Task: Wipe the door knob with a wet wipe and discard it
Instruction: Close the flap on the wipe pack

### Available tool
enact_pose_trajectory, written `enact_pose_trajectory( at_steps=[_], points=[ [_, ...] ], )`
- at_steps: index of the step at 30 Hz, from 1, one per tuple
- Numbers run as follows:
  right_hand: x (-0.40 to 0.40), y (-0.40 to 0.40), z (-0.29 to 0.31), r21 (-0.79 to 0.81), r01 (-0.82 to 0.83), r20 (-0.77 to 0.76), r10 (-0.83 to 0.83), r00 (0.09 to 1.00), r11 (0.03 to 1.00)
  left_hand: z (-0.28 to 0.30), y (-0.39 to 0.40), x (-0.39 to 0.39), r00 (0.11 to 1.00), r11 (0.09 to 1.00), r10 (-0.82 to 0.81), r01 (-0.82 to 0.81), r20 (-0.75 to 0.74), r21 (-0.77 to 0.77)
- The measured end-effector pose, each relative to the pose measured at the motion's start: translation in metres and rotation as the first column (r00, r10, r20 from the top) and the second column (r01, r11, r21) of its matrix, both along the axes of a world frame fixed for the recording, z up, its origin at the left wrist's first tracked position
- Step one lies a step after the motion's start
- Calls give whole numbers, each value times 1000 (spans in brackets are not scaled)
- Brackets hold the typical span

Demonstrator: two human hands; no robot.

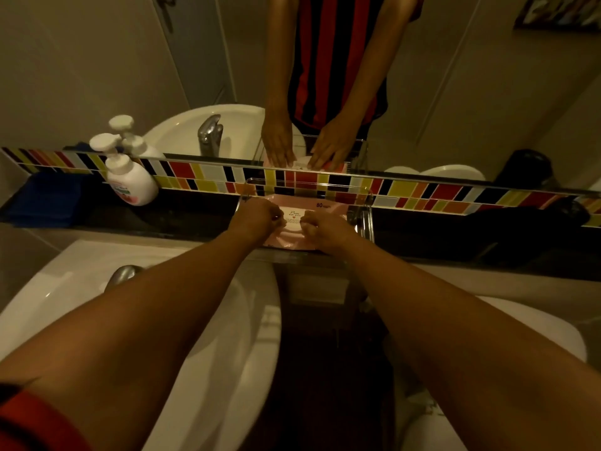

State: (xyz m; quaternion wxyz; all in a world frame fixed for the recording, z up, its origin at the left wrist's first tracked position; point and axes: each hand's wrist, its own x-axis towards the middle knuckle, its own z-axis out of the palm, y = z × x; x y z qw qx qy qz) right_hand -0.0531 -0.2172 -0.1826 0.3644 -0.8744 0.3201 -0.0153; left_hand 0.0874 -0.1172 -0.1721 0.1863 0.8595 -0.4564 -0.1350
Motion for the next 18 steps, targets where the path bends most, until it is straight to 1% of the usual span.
enact_pose_trajectory(
  at_steps=[2, 4, 6, 7, 9, 10, 12, 13, 18],
  points=[
    [0, -1, -1, -61, -59, -45, 57, 997, 996, -7, -3, 0, 998, 999, 45, -46, -44, -20],
    [1, -3, -3, -153, -125, -103, 110, 989, 980, -12, -5, 1, 978, 989, 105, -123, -182, -88],
    [3, -4, -4, -203, -146, -128, 121, 984, 968, -15, -8, 2, 911, 963, 163, -231, -380, -139],
    [3, -4, -6, -210, -143, -128, 118, 985, 967, -16, -9, 2, 877, 950, 177, -271, -447, -155],
    [4, -5, -9, -213, -131, -122, 106, 987, 968, -17, -10, 3, 827, 932, 195, -324, -527, -163],
    [5, -5, -11, -212, -123, -120, 99, 988, 970, -17, -11, 3, 784, 915, 203, -365, -586, -171],
    [6, -6, -13, -203, -113, -126, 89, 988, 973, -15, -12, 2, 662, 881, 196, -443, -723, -168],
    [7, -7, -14, -197, -116, -138, 90, 986, 974, -13, -12, 2, 625, 872, 193, -463, -756, -160],
    [9, -11, -11, -209, -186, -227, 138, 964, 960, -6, -13, -4, 581, 858, 203, -494, -788, -143]
  ],
)
